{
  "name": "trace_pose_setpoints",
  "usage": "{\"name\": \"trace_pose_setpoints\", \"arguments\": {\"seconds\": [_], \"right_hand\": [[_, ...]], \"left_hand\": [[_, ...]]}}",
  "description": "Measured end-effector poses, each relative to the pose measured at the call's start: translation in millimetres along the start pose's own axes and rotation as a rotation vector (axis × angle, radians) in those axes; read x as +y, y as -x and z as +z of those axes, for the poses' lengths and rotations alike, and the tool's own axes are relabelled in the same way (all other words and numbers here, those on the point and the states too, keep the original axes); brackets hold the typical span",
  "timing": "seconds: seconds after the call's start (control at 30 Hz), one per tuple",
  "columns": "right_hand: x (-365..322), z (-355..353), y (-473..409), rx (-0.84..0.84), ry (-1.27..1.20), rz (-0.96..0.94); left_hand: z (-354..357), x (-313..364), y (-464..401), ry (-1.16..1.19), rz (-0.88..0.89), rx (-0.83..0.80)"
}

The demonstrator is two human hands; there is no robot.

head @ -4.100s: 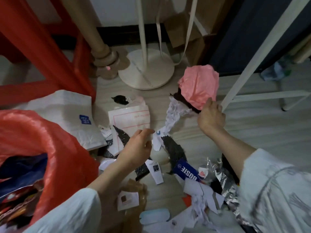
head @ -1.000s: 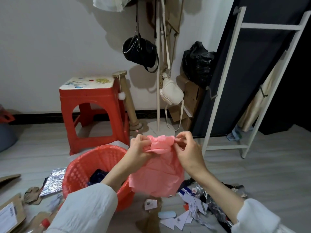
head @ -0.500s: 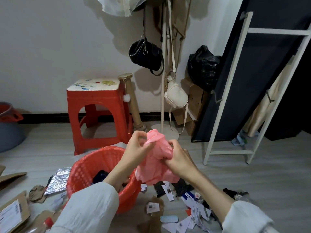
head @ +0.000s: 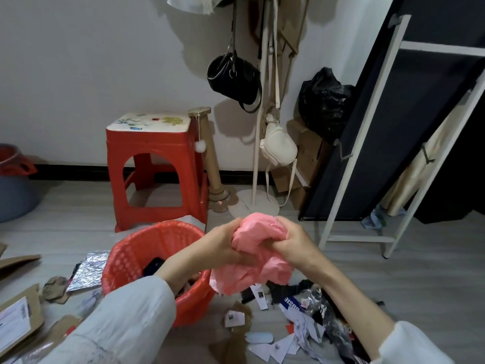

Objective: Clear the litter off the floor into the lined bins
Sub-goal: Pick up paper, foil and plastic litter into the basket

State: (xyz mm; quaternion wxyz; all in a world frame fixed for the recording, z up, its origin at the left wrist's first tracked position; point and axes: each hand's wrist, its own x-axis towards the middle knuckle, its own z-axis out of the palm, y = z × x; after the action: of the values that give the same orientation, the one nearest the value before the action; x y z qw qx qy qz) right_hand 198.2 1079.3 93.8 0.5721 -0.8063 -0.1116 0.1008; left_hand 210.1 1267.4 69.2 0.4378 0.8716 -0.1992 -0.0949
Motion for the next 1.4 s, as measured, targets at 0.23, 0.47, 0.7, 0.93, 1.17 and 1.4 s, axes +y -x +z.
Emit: {"name": "trace_pose_setpoints", "arguments": {"seconds": [0.23,0.47,0.7,0.93,1.17,1.4], "right_hand": [[-13,13,-10,0.333,0.35,-0.144],[-16,42,-13,0.15,0.622,-0.121],[0,52,-23,0.024,0.504,0.008],[12,46,-24,0.23,0.501,-0.113],[11,25,-20,0.073,0.617,-0.084],[8,30,-16,0.089,0.556,-0.07]], "left_hand": [[-13,5,1,0.118,-0.127,0.261],[-16,3,4,0.25,-0.404,0.497],[-23,5,10,0.792,-0.56,0.304],[-19,6,9,0.542,-0.427,0.237],[-24,3,17,-0.091,-0.08,0.109],[-26,-5,18,-0.076,-0.213,-0.093]]}}
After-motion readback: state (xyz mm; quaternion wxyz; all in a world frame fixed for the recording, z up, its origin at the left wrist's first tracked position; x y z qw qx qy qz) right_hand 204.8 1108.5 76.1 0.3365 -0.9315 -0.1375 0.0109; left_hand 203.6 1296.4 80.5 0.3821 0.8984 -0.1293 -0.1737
